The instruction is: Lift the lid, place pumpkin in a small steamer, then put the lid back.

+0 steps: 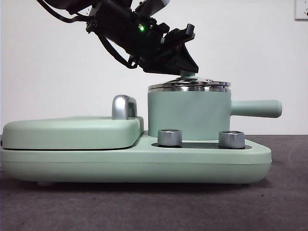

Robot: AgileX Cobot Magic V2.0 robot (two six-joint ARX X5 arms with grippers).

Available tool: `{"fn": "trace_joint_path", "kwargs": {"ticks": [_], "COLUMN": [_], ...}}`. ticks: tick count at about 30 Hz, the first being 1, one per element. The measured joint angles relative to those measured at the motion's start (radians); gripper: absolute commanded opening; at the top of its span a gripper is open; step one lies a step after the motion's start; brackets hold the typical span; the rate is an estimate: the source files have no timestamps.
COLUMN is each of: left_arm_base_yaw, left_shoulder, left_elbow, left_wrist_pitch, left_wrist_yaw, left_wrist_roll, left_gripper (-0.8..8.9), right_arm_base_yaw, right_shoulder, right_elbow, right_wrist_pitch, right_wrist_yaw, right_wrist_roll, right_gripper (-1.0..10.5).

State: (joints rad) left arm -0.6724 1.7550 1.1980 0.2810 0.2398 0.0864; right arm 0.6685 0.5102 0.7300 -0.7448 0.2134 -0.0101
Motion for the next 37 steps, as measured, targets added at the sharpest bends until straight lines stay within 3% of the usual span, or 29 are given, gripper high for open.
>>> {"fn": "trace_joint_path", "kwargs": {"ticks": [37], "left_arm_base_yaw": [0.000], "left_shoulder": [0.015], "left_elbow": [0.021], "left_wrist_pitch": [-0.034], "left_wrist_yaw": [0.002], "left_wrist_roll": [-0.006], "left_gripper": [0.10], "right_arm_base_yaw": [0.000], "right_shoulder": [0.000], "right_elbow": [0.000], "right_wrist_pitch": [-0.002], "right_wrist_yaw": [0.000], "right_wrist_roll": [0.000], "right_gripper": [3.5]}}
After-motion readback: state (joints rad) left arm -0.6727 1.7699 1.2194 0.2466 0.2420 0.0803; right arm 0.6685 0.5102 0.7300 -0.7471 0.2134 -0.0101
